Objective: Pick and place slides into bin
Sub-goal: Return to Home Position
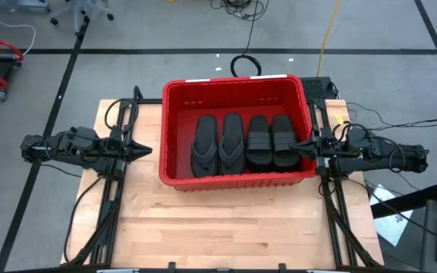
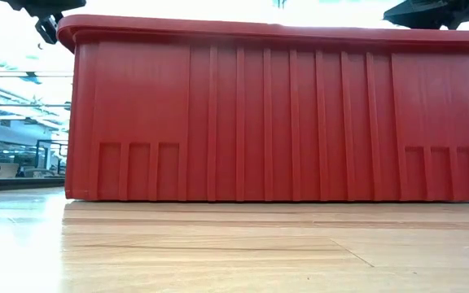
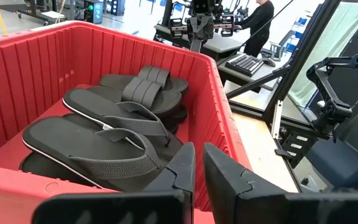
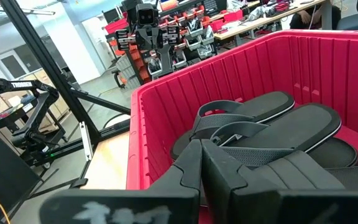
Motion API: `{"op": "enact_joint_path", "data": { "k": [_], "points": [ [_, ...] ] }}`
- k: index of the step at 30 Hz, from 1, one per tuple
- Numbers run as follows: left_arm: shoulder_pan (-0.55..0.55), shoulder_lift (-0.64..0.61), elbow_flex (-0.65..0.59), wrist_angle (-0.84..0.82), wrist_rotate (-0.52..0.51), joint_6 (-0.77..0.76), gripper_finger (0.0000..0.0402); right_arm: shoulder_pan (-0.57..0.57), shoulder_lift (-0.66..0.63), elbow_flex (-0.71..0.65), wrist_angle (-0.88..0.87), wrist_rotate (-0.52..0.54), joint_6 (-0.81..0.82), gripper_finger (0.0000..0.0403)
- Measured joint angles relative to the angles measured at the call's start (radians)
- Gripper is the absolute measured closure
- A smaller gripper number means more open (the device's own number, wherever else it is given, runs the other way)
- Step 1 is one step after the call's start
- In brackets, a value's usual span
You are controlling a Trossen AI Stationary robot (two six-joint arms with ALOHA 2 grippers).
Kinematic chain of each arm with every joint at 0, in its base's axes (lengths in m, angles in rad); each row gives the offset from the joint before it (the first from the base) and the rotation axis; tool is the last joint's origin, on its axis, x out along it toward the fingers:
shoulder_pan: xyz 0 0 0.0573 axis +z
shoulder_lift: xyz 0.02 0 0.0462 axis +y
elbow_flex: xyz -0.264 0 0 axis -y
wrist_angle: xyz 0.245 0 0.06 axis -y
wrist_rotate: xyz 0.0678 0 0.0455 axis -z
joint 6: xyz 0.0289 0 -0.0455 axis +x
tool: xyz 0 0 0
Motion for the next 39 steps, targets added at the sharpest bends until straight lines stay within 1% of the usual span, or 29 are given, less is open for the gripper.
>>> {"op": "enact_joint_path", "data": {
  "k": [11, 22, 26, 34, 39],
  "points": [
    [0.0, 0.0, 0.0, 0.0, 0.0, 0.0, 0.04, 0.0, 0.0, 0.0, 0.0, 0.0, 0.0, 0.0403],
    [0.0, 0.0, 0.0, 0.0, 0.0, 0.0, 0.0374, 0.0, 0.0, 0.0, 0.0, 0.0, 0.0, 0.0403],
    [0.0, 0.0, 0.0, 0.0, 0.0, 0.0, 0.0378, 0.0, 0.0, 0.0, 0.0, 0.0, 0.0, 0.0403],
    [0.0, 0.0, 0.0, 0.0, 0.0, 0.0, 0.0399, 0.0, 0.0, 0.0, 0.0, 0.0, 0.0, 0.0403],
    [0.0, 0.0, 0.0, 0.0, 0.0, 0.0, 0.0391, 0.0, 0.0, 0.0, 0.0, 0.0, 0.0, 0.0403]
  ]
}}
